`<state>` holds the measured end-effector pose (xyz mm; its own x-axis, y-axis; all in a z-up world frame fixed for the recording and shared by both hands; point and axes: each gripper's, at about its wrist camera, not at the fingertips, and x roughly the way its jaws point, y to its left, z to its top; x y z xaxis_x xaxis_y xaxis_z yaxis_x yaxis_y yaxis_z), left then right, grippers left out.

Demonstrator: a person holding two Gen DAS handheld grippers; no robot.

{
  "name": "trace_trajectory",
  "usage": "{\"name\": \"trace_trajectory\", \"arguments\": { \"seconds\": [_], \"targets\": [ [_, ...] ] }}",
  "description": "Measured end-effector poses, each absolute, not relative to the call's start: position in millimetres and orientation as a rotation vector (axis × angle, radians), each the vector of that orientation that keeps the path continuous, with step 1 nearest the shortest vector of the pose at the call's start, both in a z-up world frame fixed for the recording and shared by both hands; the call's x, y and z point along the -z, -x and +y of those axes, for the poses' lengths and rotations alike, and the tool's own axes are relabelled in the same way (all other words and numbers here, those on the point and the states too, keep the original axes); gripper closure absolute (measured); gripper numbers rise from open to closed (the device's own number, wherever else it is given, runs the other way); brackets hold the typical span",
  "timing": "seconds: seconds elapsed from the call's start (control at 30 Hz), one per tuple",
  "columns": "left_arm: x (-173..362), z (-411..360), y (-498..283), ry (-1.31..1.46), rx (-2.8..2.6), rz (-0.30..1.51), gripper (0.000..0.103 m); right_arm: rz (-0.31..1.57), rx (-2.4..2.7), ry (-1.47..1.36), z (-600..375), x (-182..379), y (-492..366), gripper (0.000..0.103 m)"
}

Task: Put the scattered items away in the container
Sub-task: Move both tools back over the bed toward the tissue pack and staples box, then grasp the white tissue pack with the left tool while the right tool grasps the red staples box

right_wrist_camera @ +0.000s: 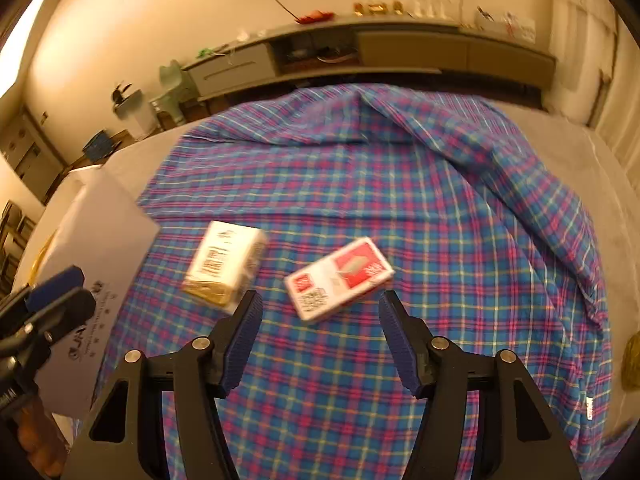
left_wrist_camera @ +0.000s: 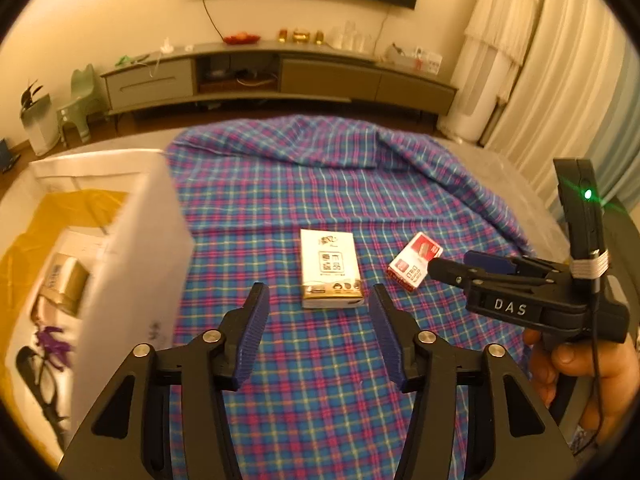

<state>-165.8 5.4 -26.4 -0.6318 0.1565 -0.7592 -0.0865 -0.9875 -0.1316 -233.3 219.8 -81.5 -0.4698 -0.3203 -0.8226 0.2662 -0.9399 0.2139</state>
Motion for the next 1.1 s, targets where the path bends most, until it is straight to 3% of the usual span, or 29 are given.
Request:
{"name": "trace_trajectory", "arguments": {
  "seconds": [0.17,0.33,0.5,0.67,0.8,0.97,1.07,1.1],
  "targets": [
    [53.3,20.2,195.0,1.345,-2.766,-0.094,0.045,-0.179,2.441,-1.454,224.6,101.3,257.3,0.04],
    [75.2,22.0,217.2,1.411,-2.805,-0.126,0.042,-0.169,2.462,-1.48,212.3,114.3,271.4,0.032],
    [89.4,14.9,227.0,1.419,-2.818,-0.199,0.035,-0.034,2.532,-1.438,197.7,124.9,281.4,0.028],
    [88.4,19.7,228.1,1.414,-2.799,-0.189,0.034,0.176,2.56,-1.368,188.6,133.2,277.3,0.028],
    [88.2,27.2,226.3,1.41,-2.761,-0.177,0.034,0.13,2.569,-1.394,201.0,131.7,273.4,0.028],
    [107.1,38.1,226.6,1.484,-2.775,-0.011,0.033,0.174,2.603,-1.387,207.4,136.8,265.0,0.026],
    [105.8,32.9,225.4,1.493,-2.761,-0.047,0.037,0.164,2.602,-1.385,207.2,137.0,265.1,0.026],
    [104.7,29.7,224.8,1.491,-2.763,-0.07,0.046,0.155,2.599,-1.379,207.1,136.9,264.6,0.026]
  ]
}}
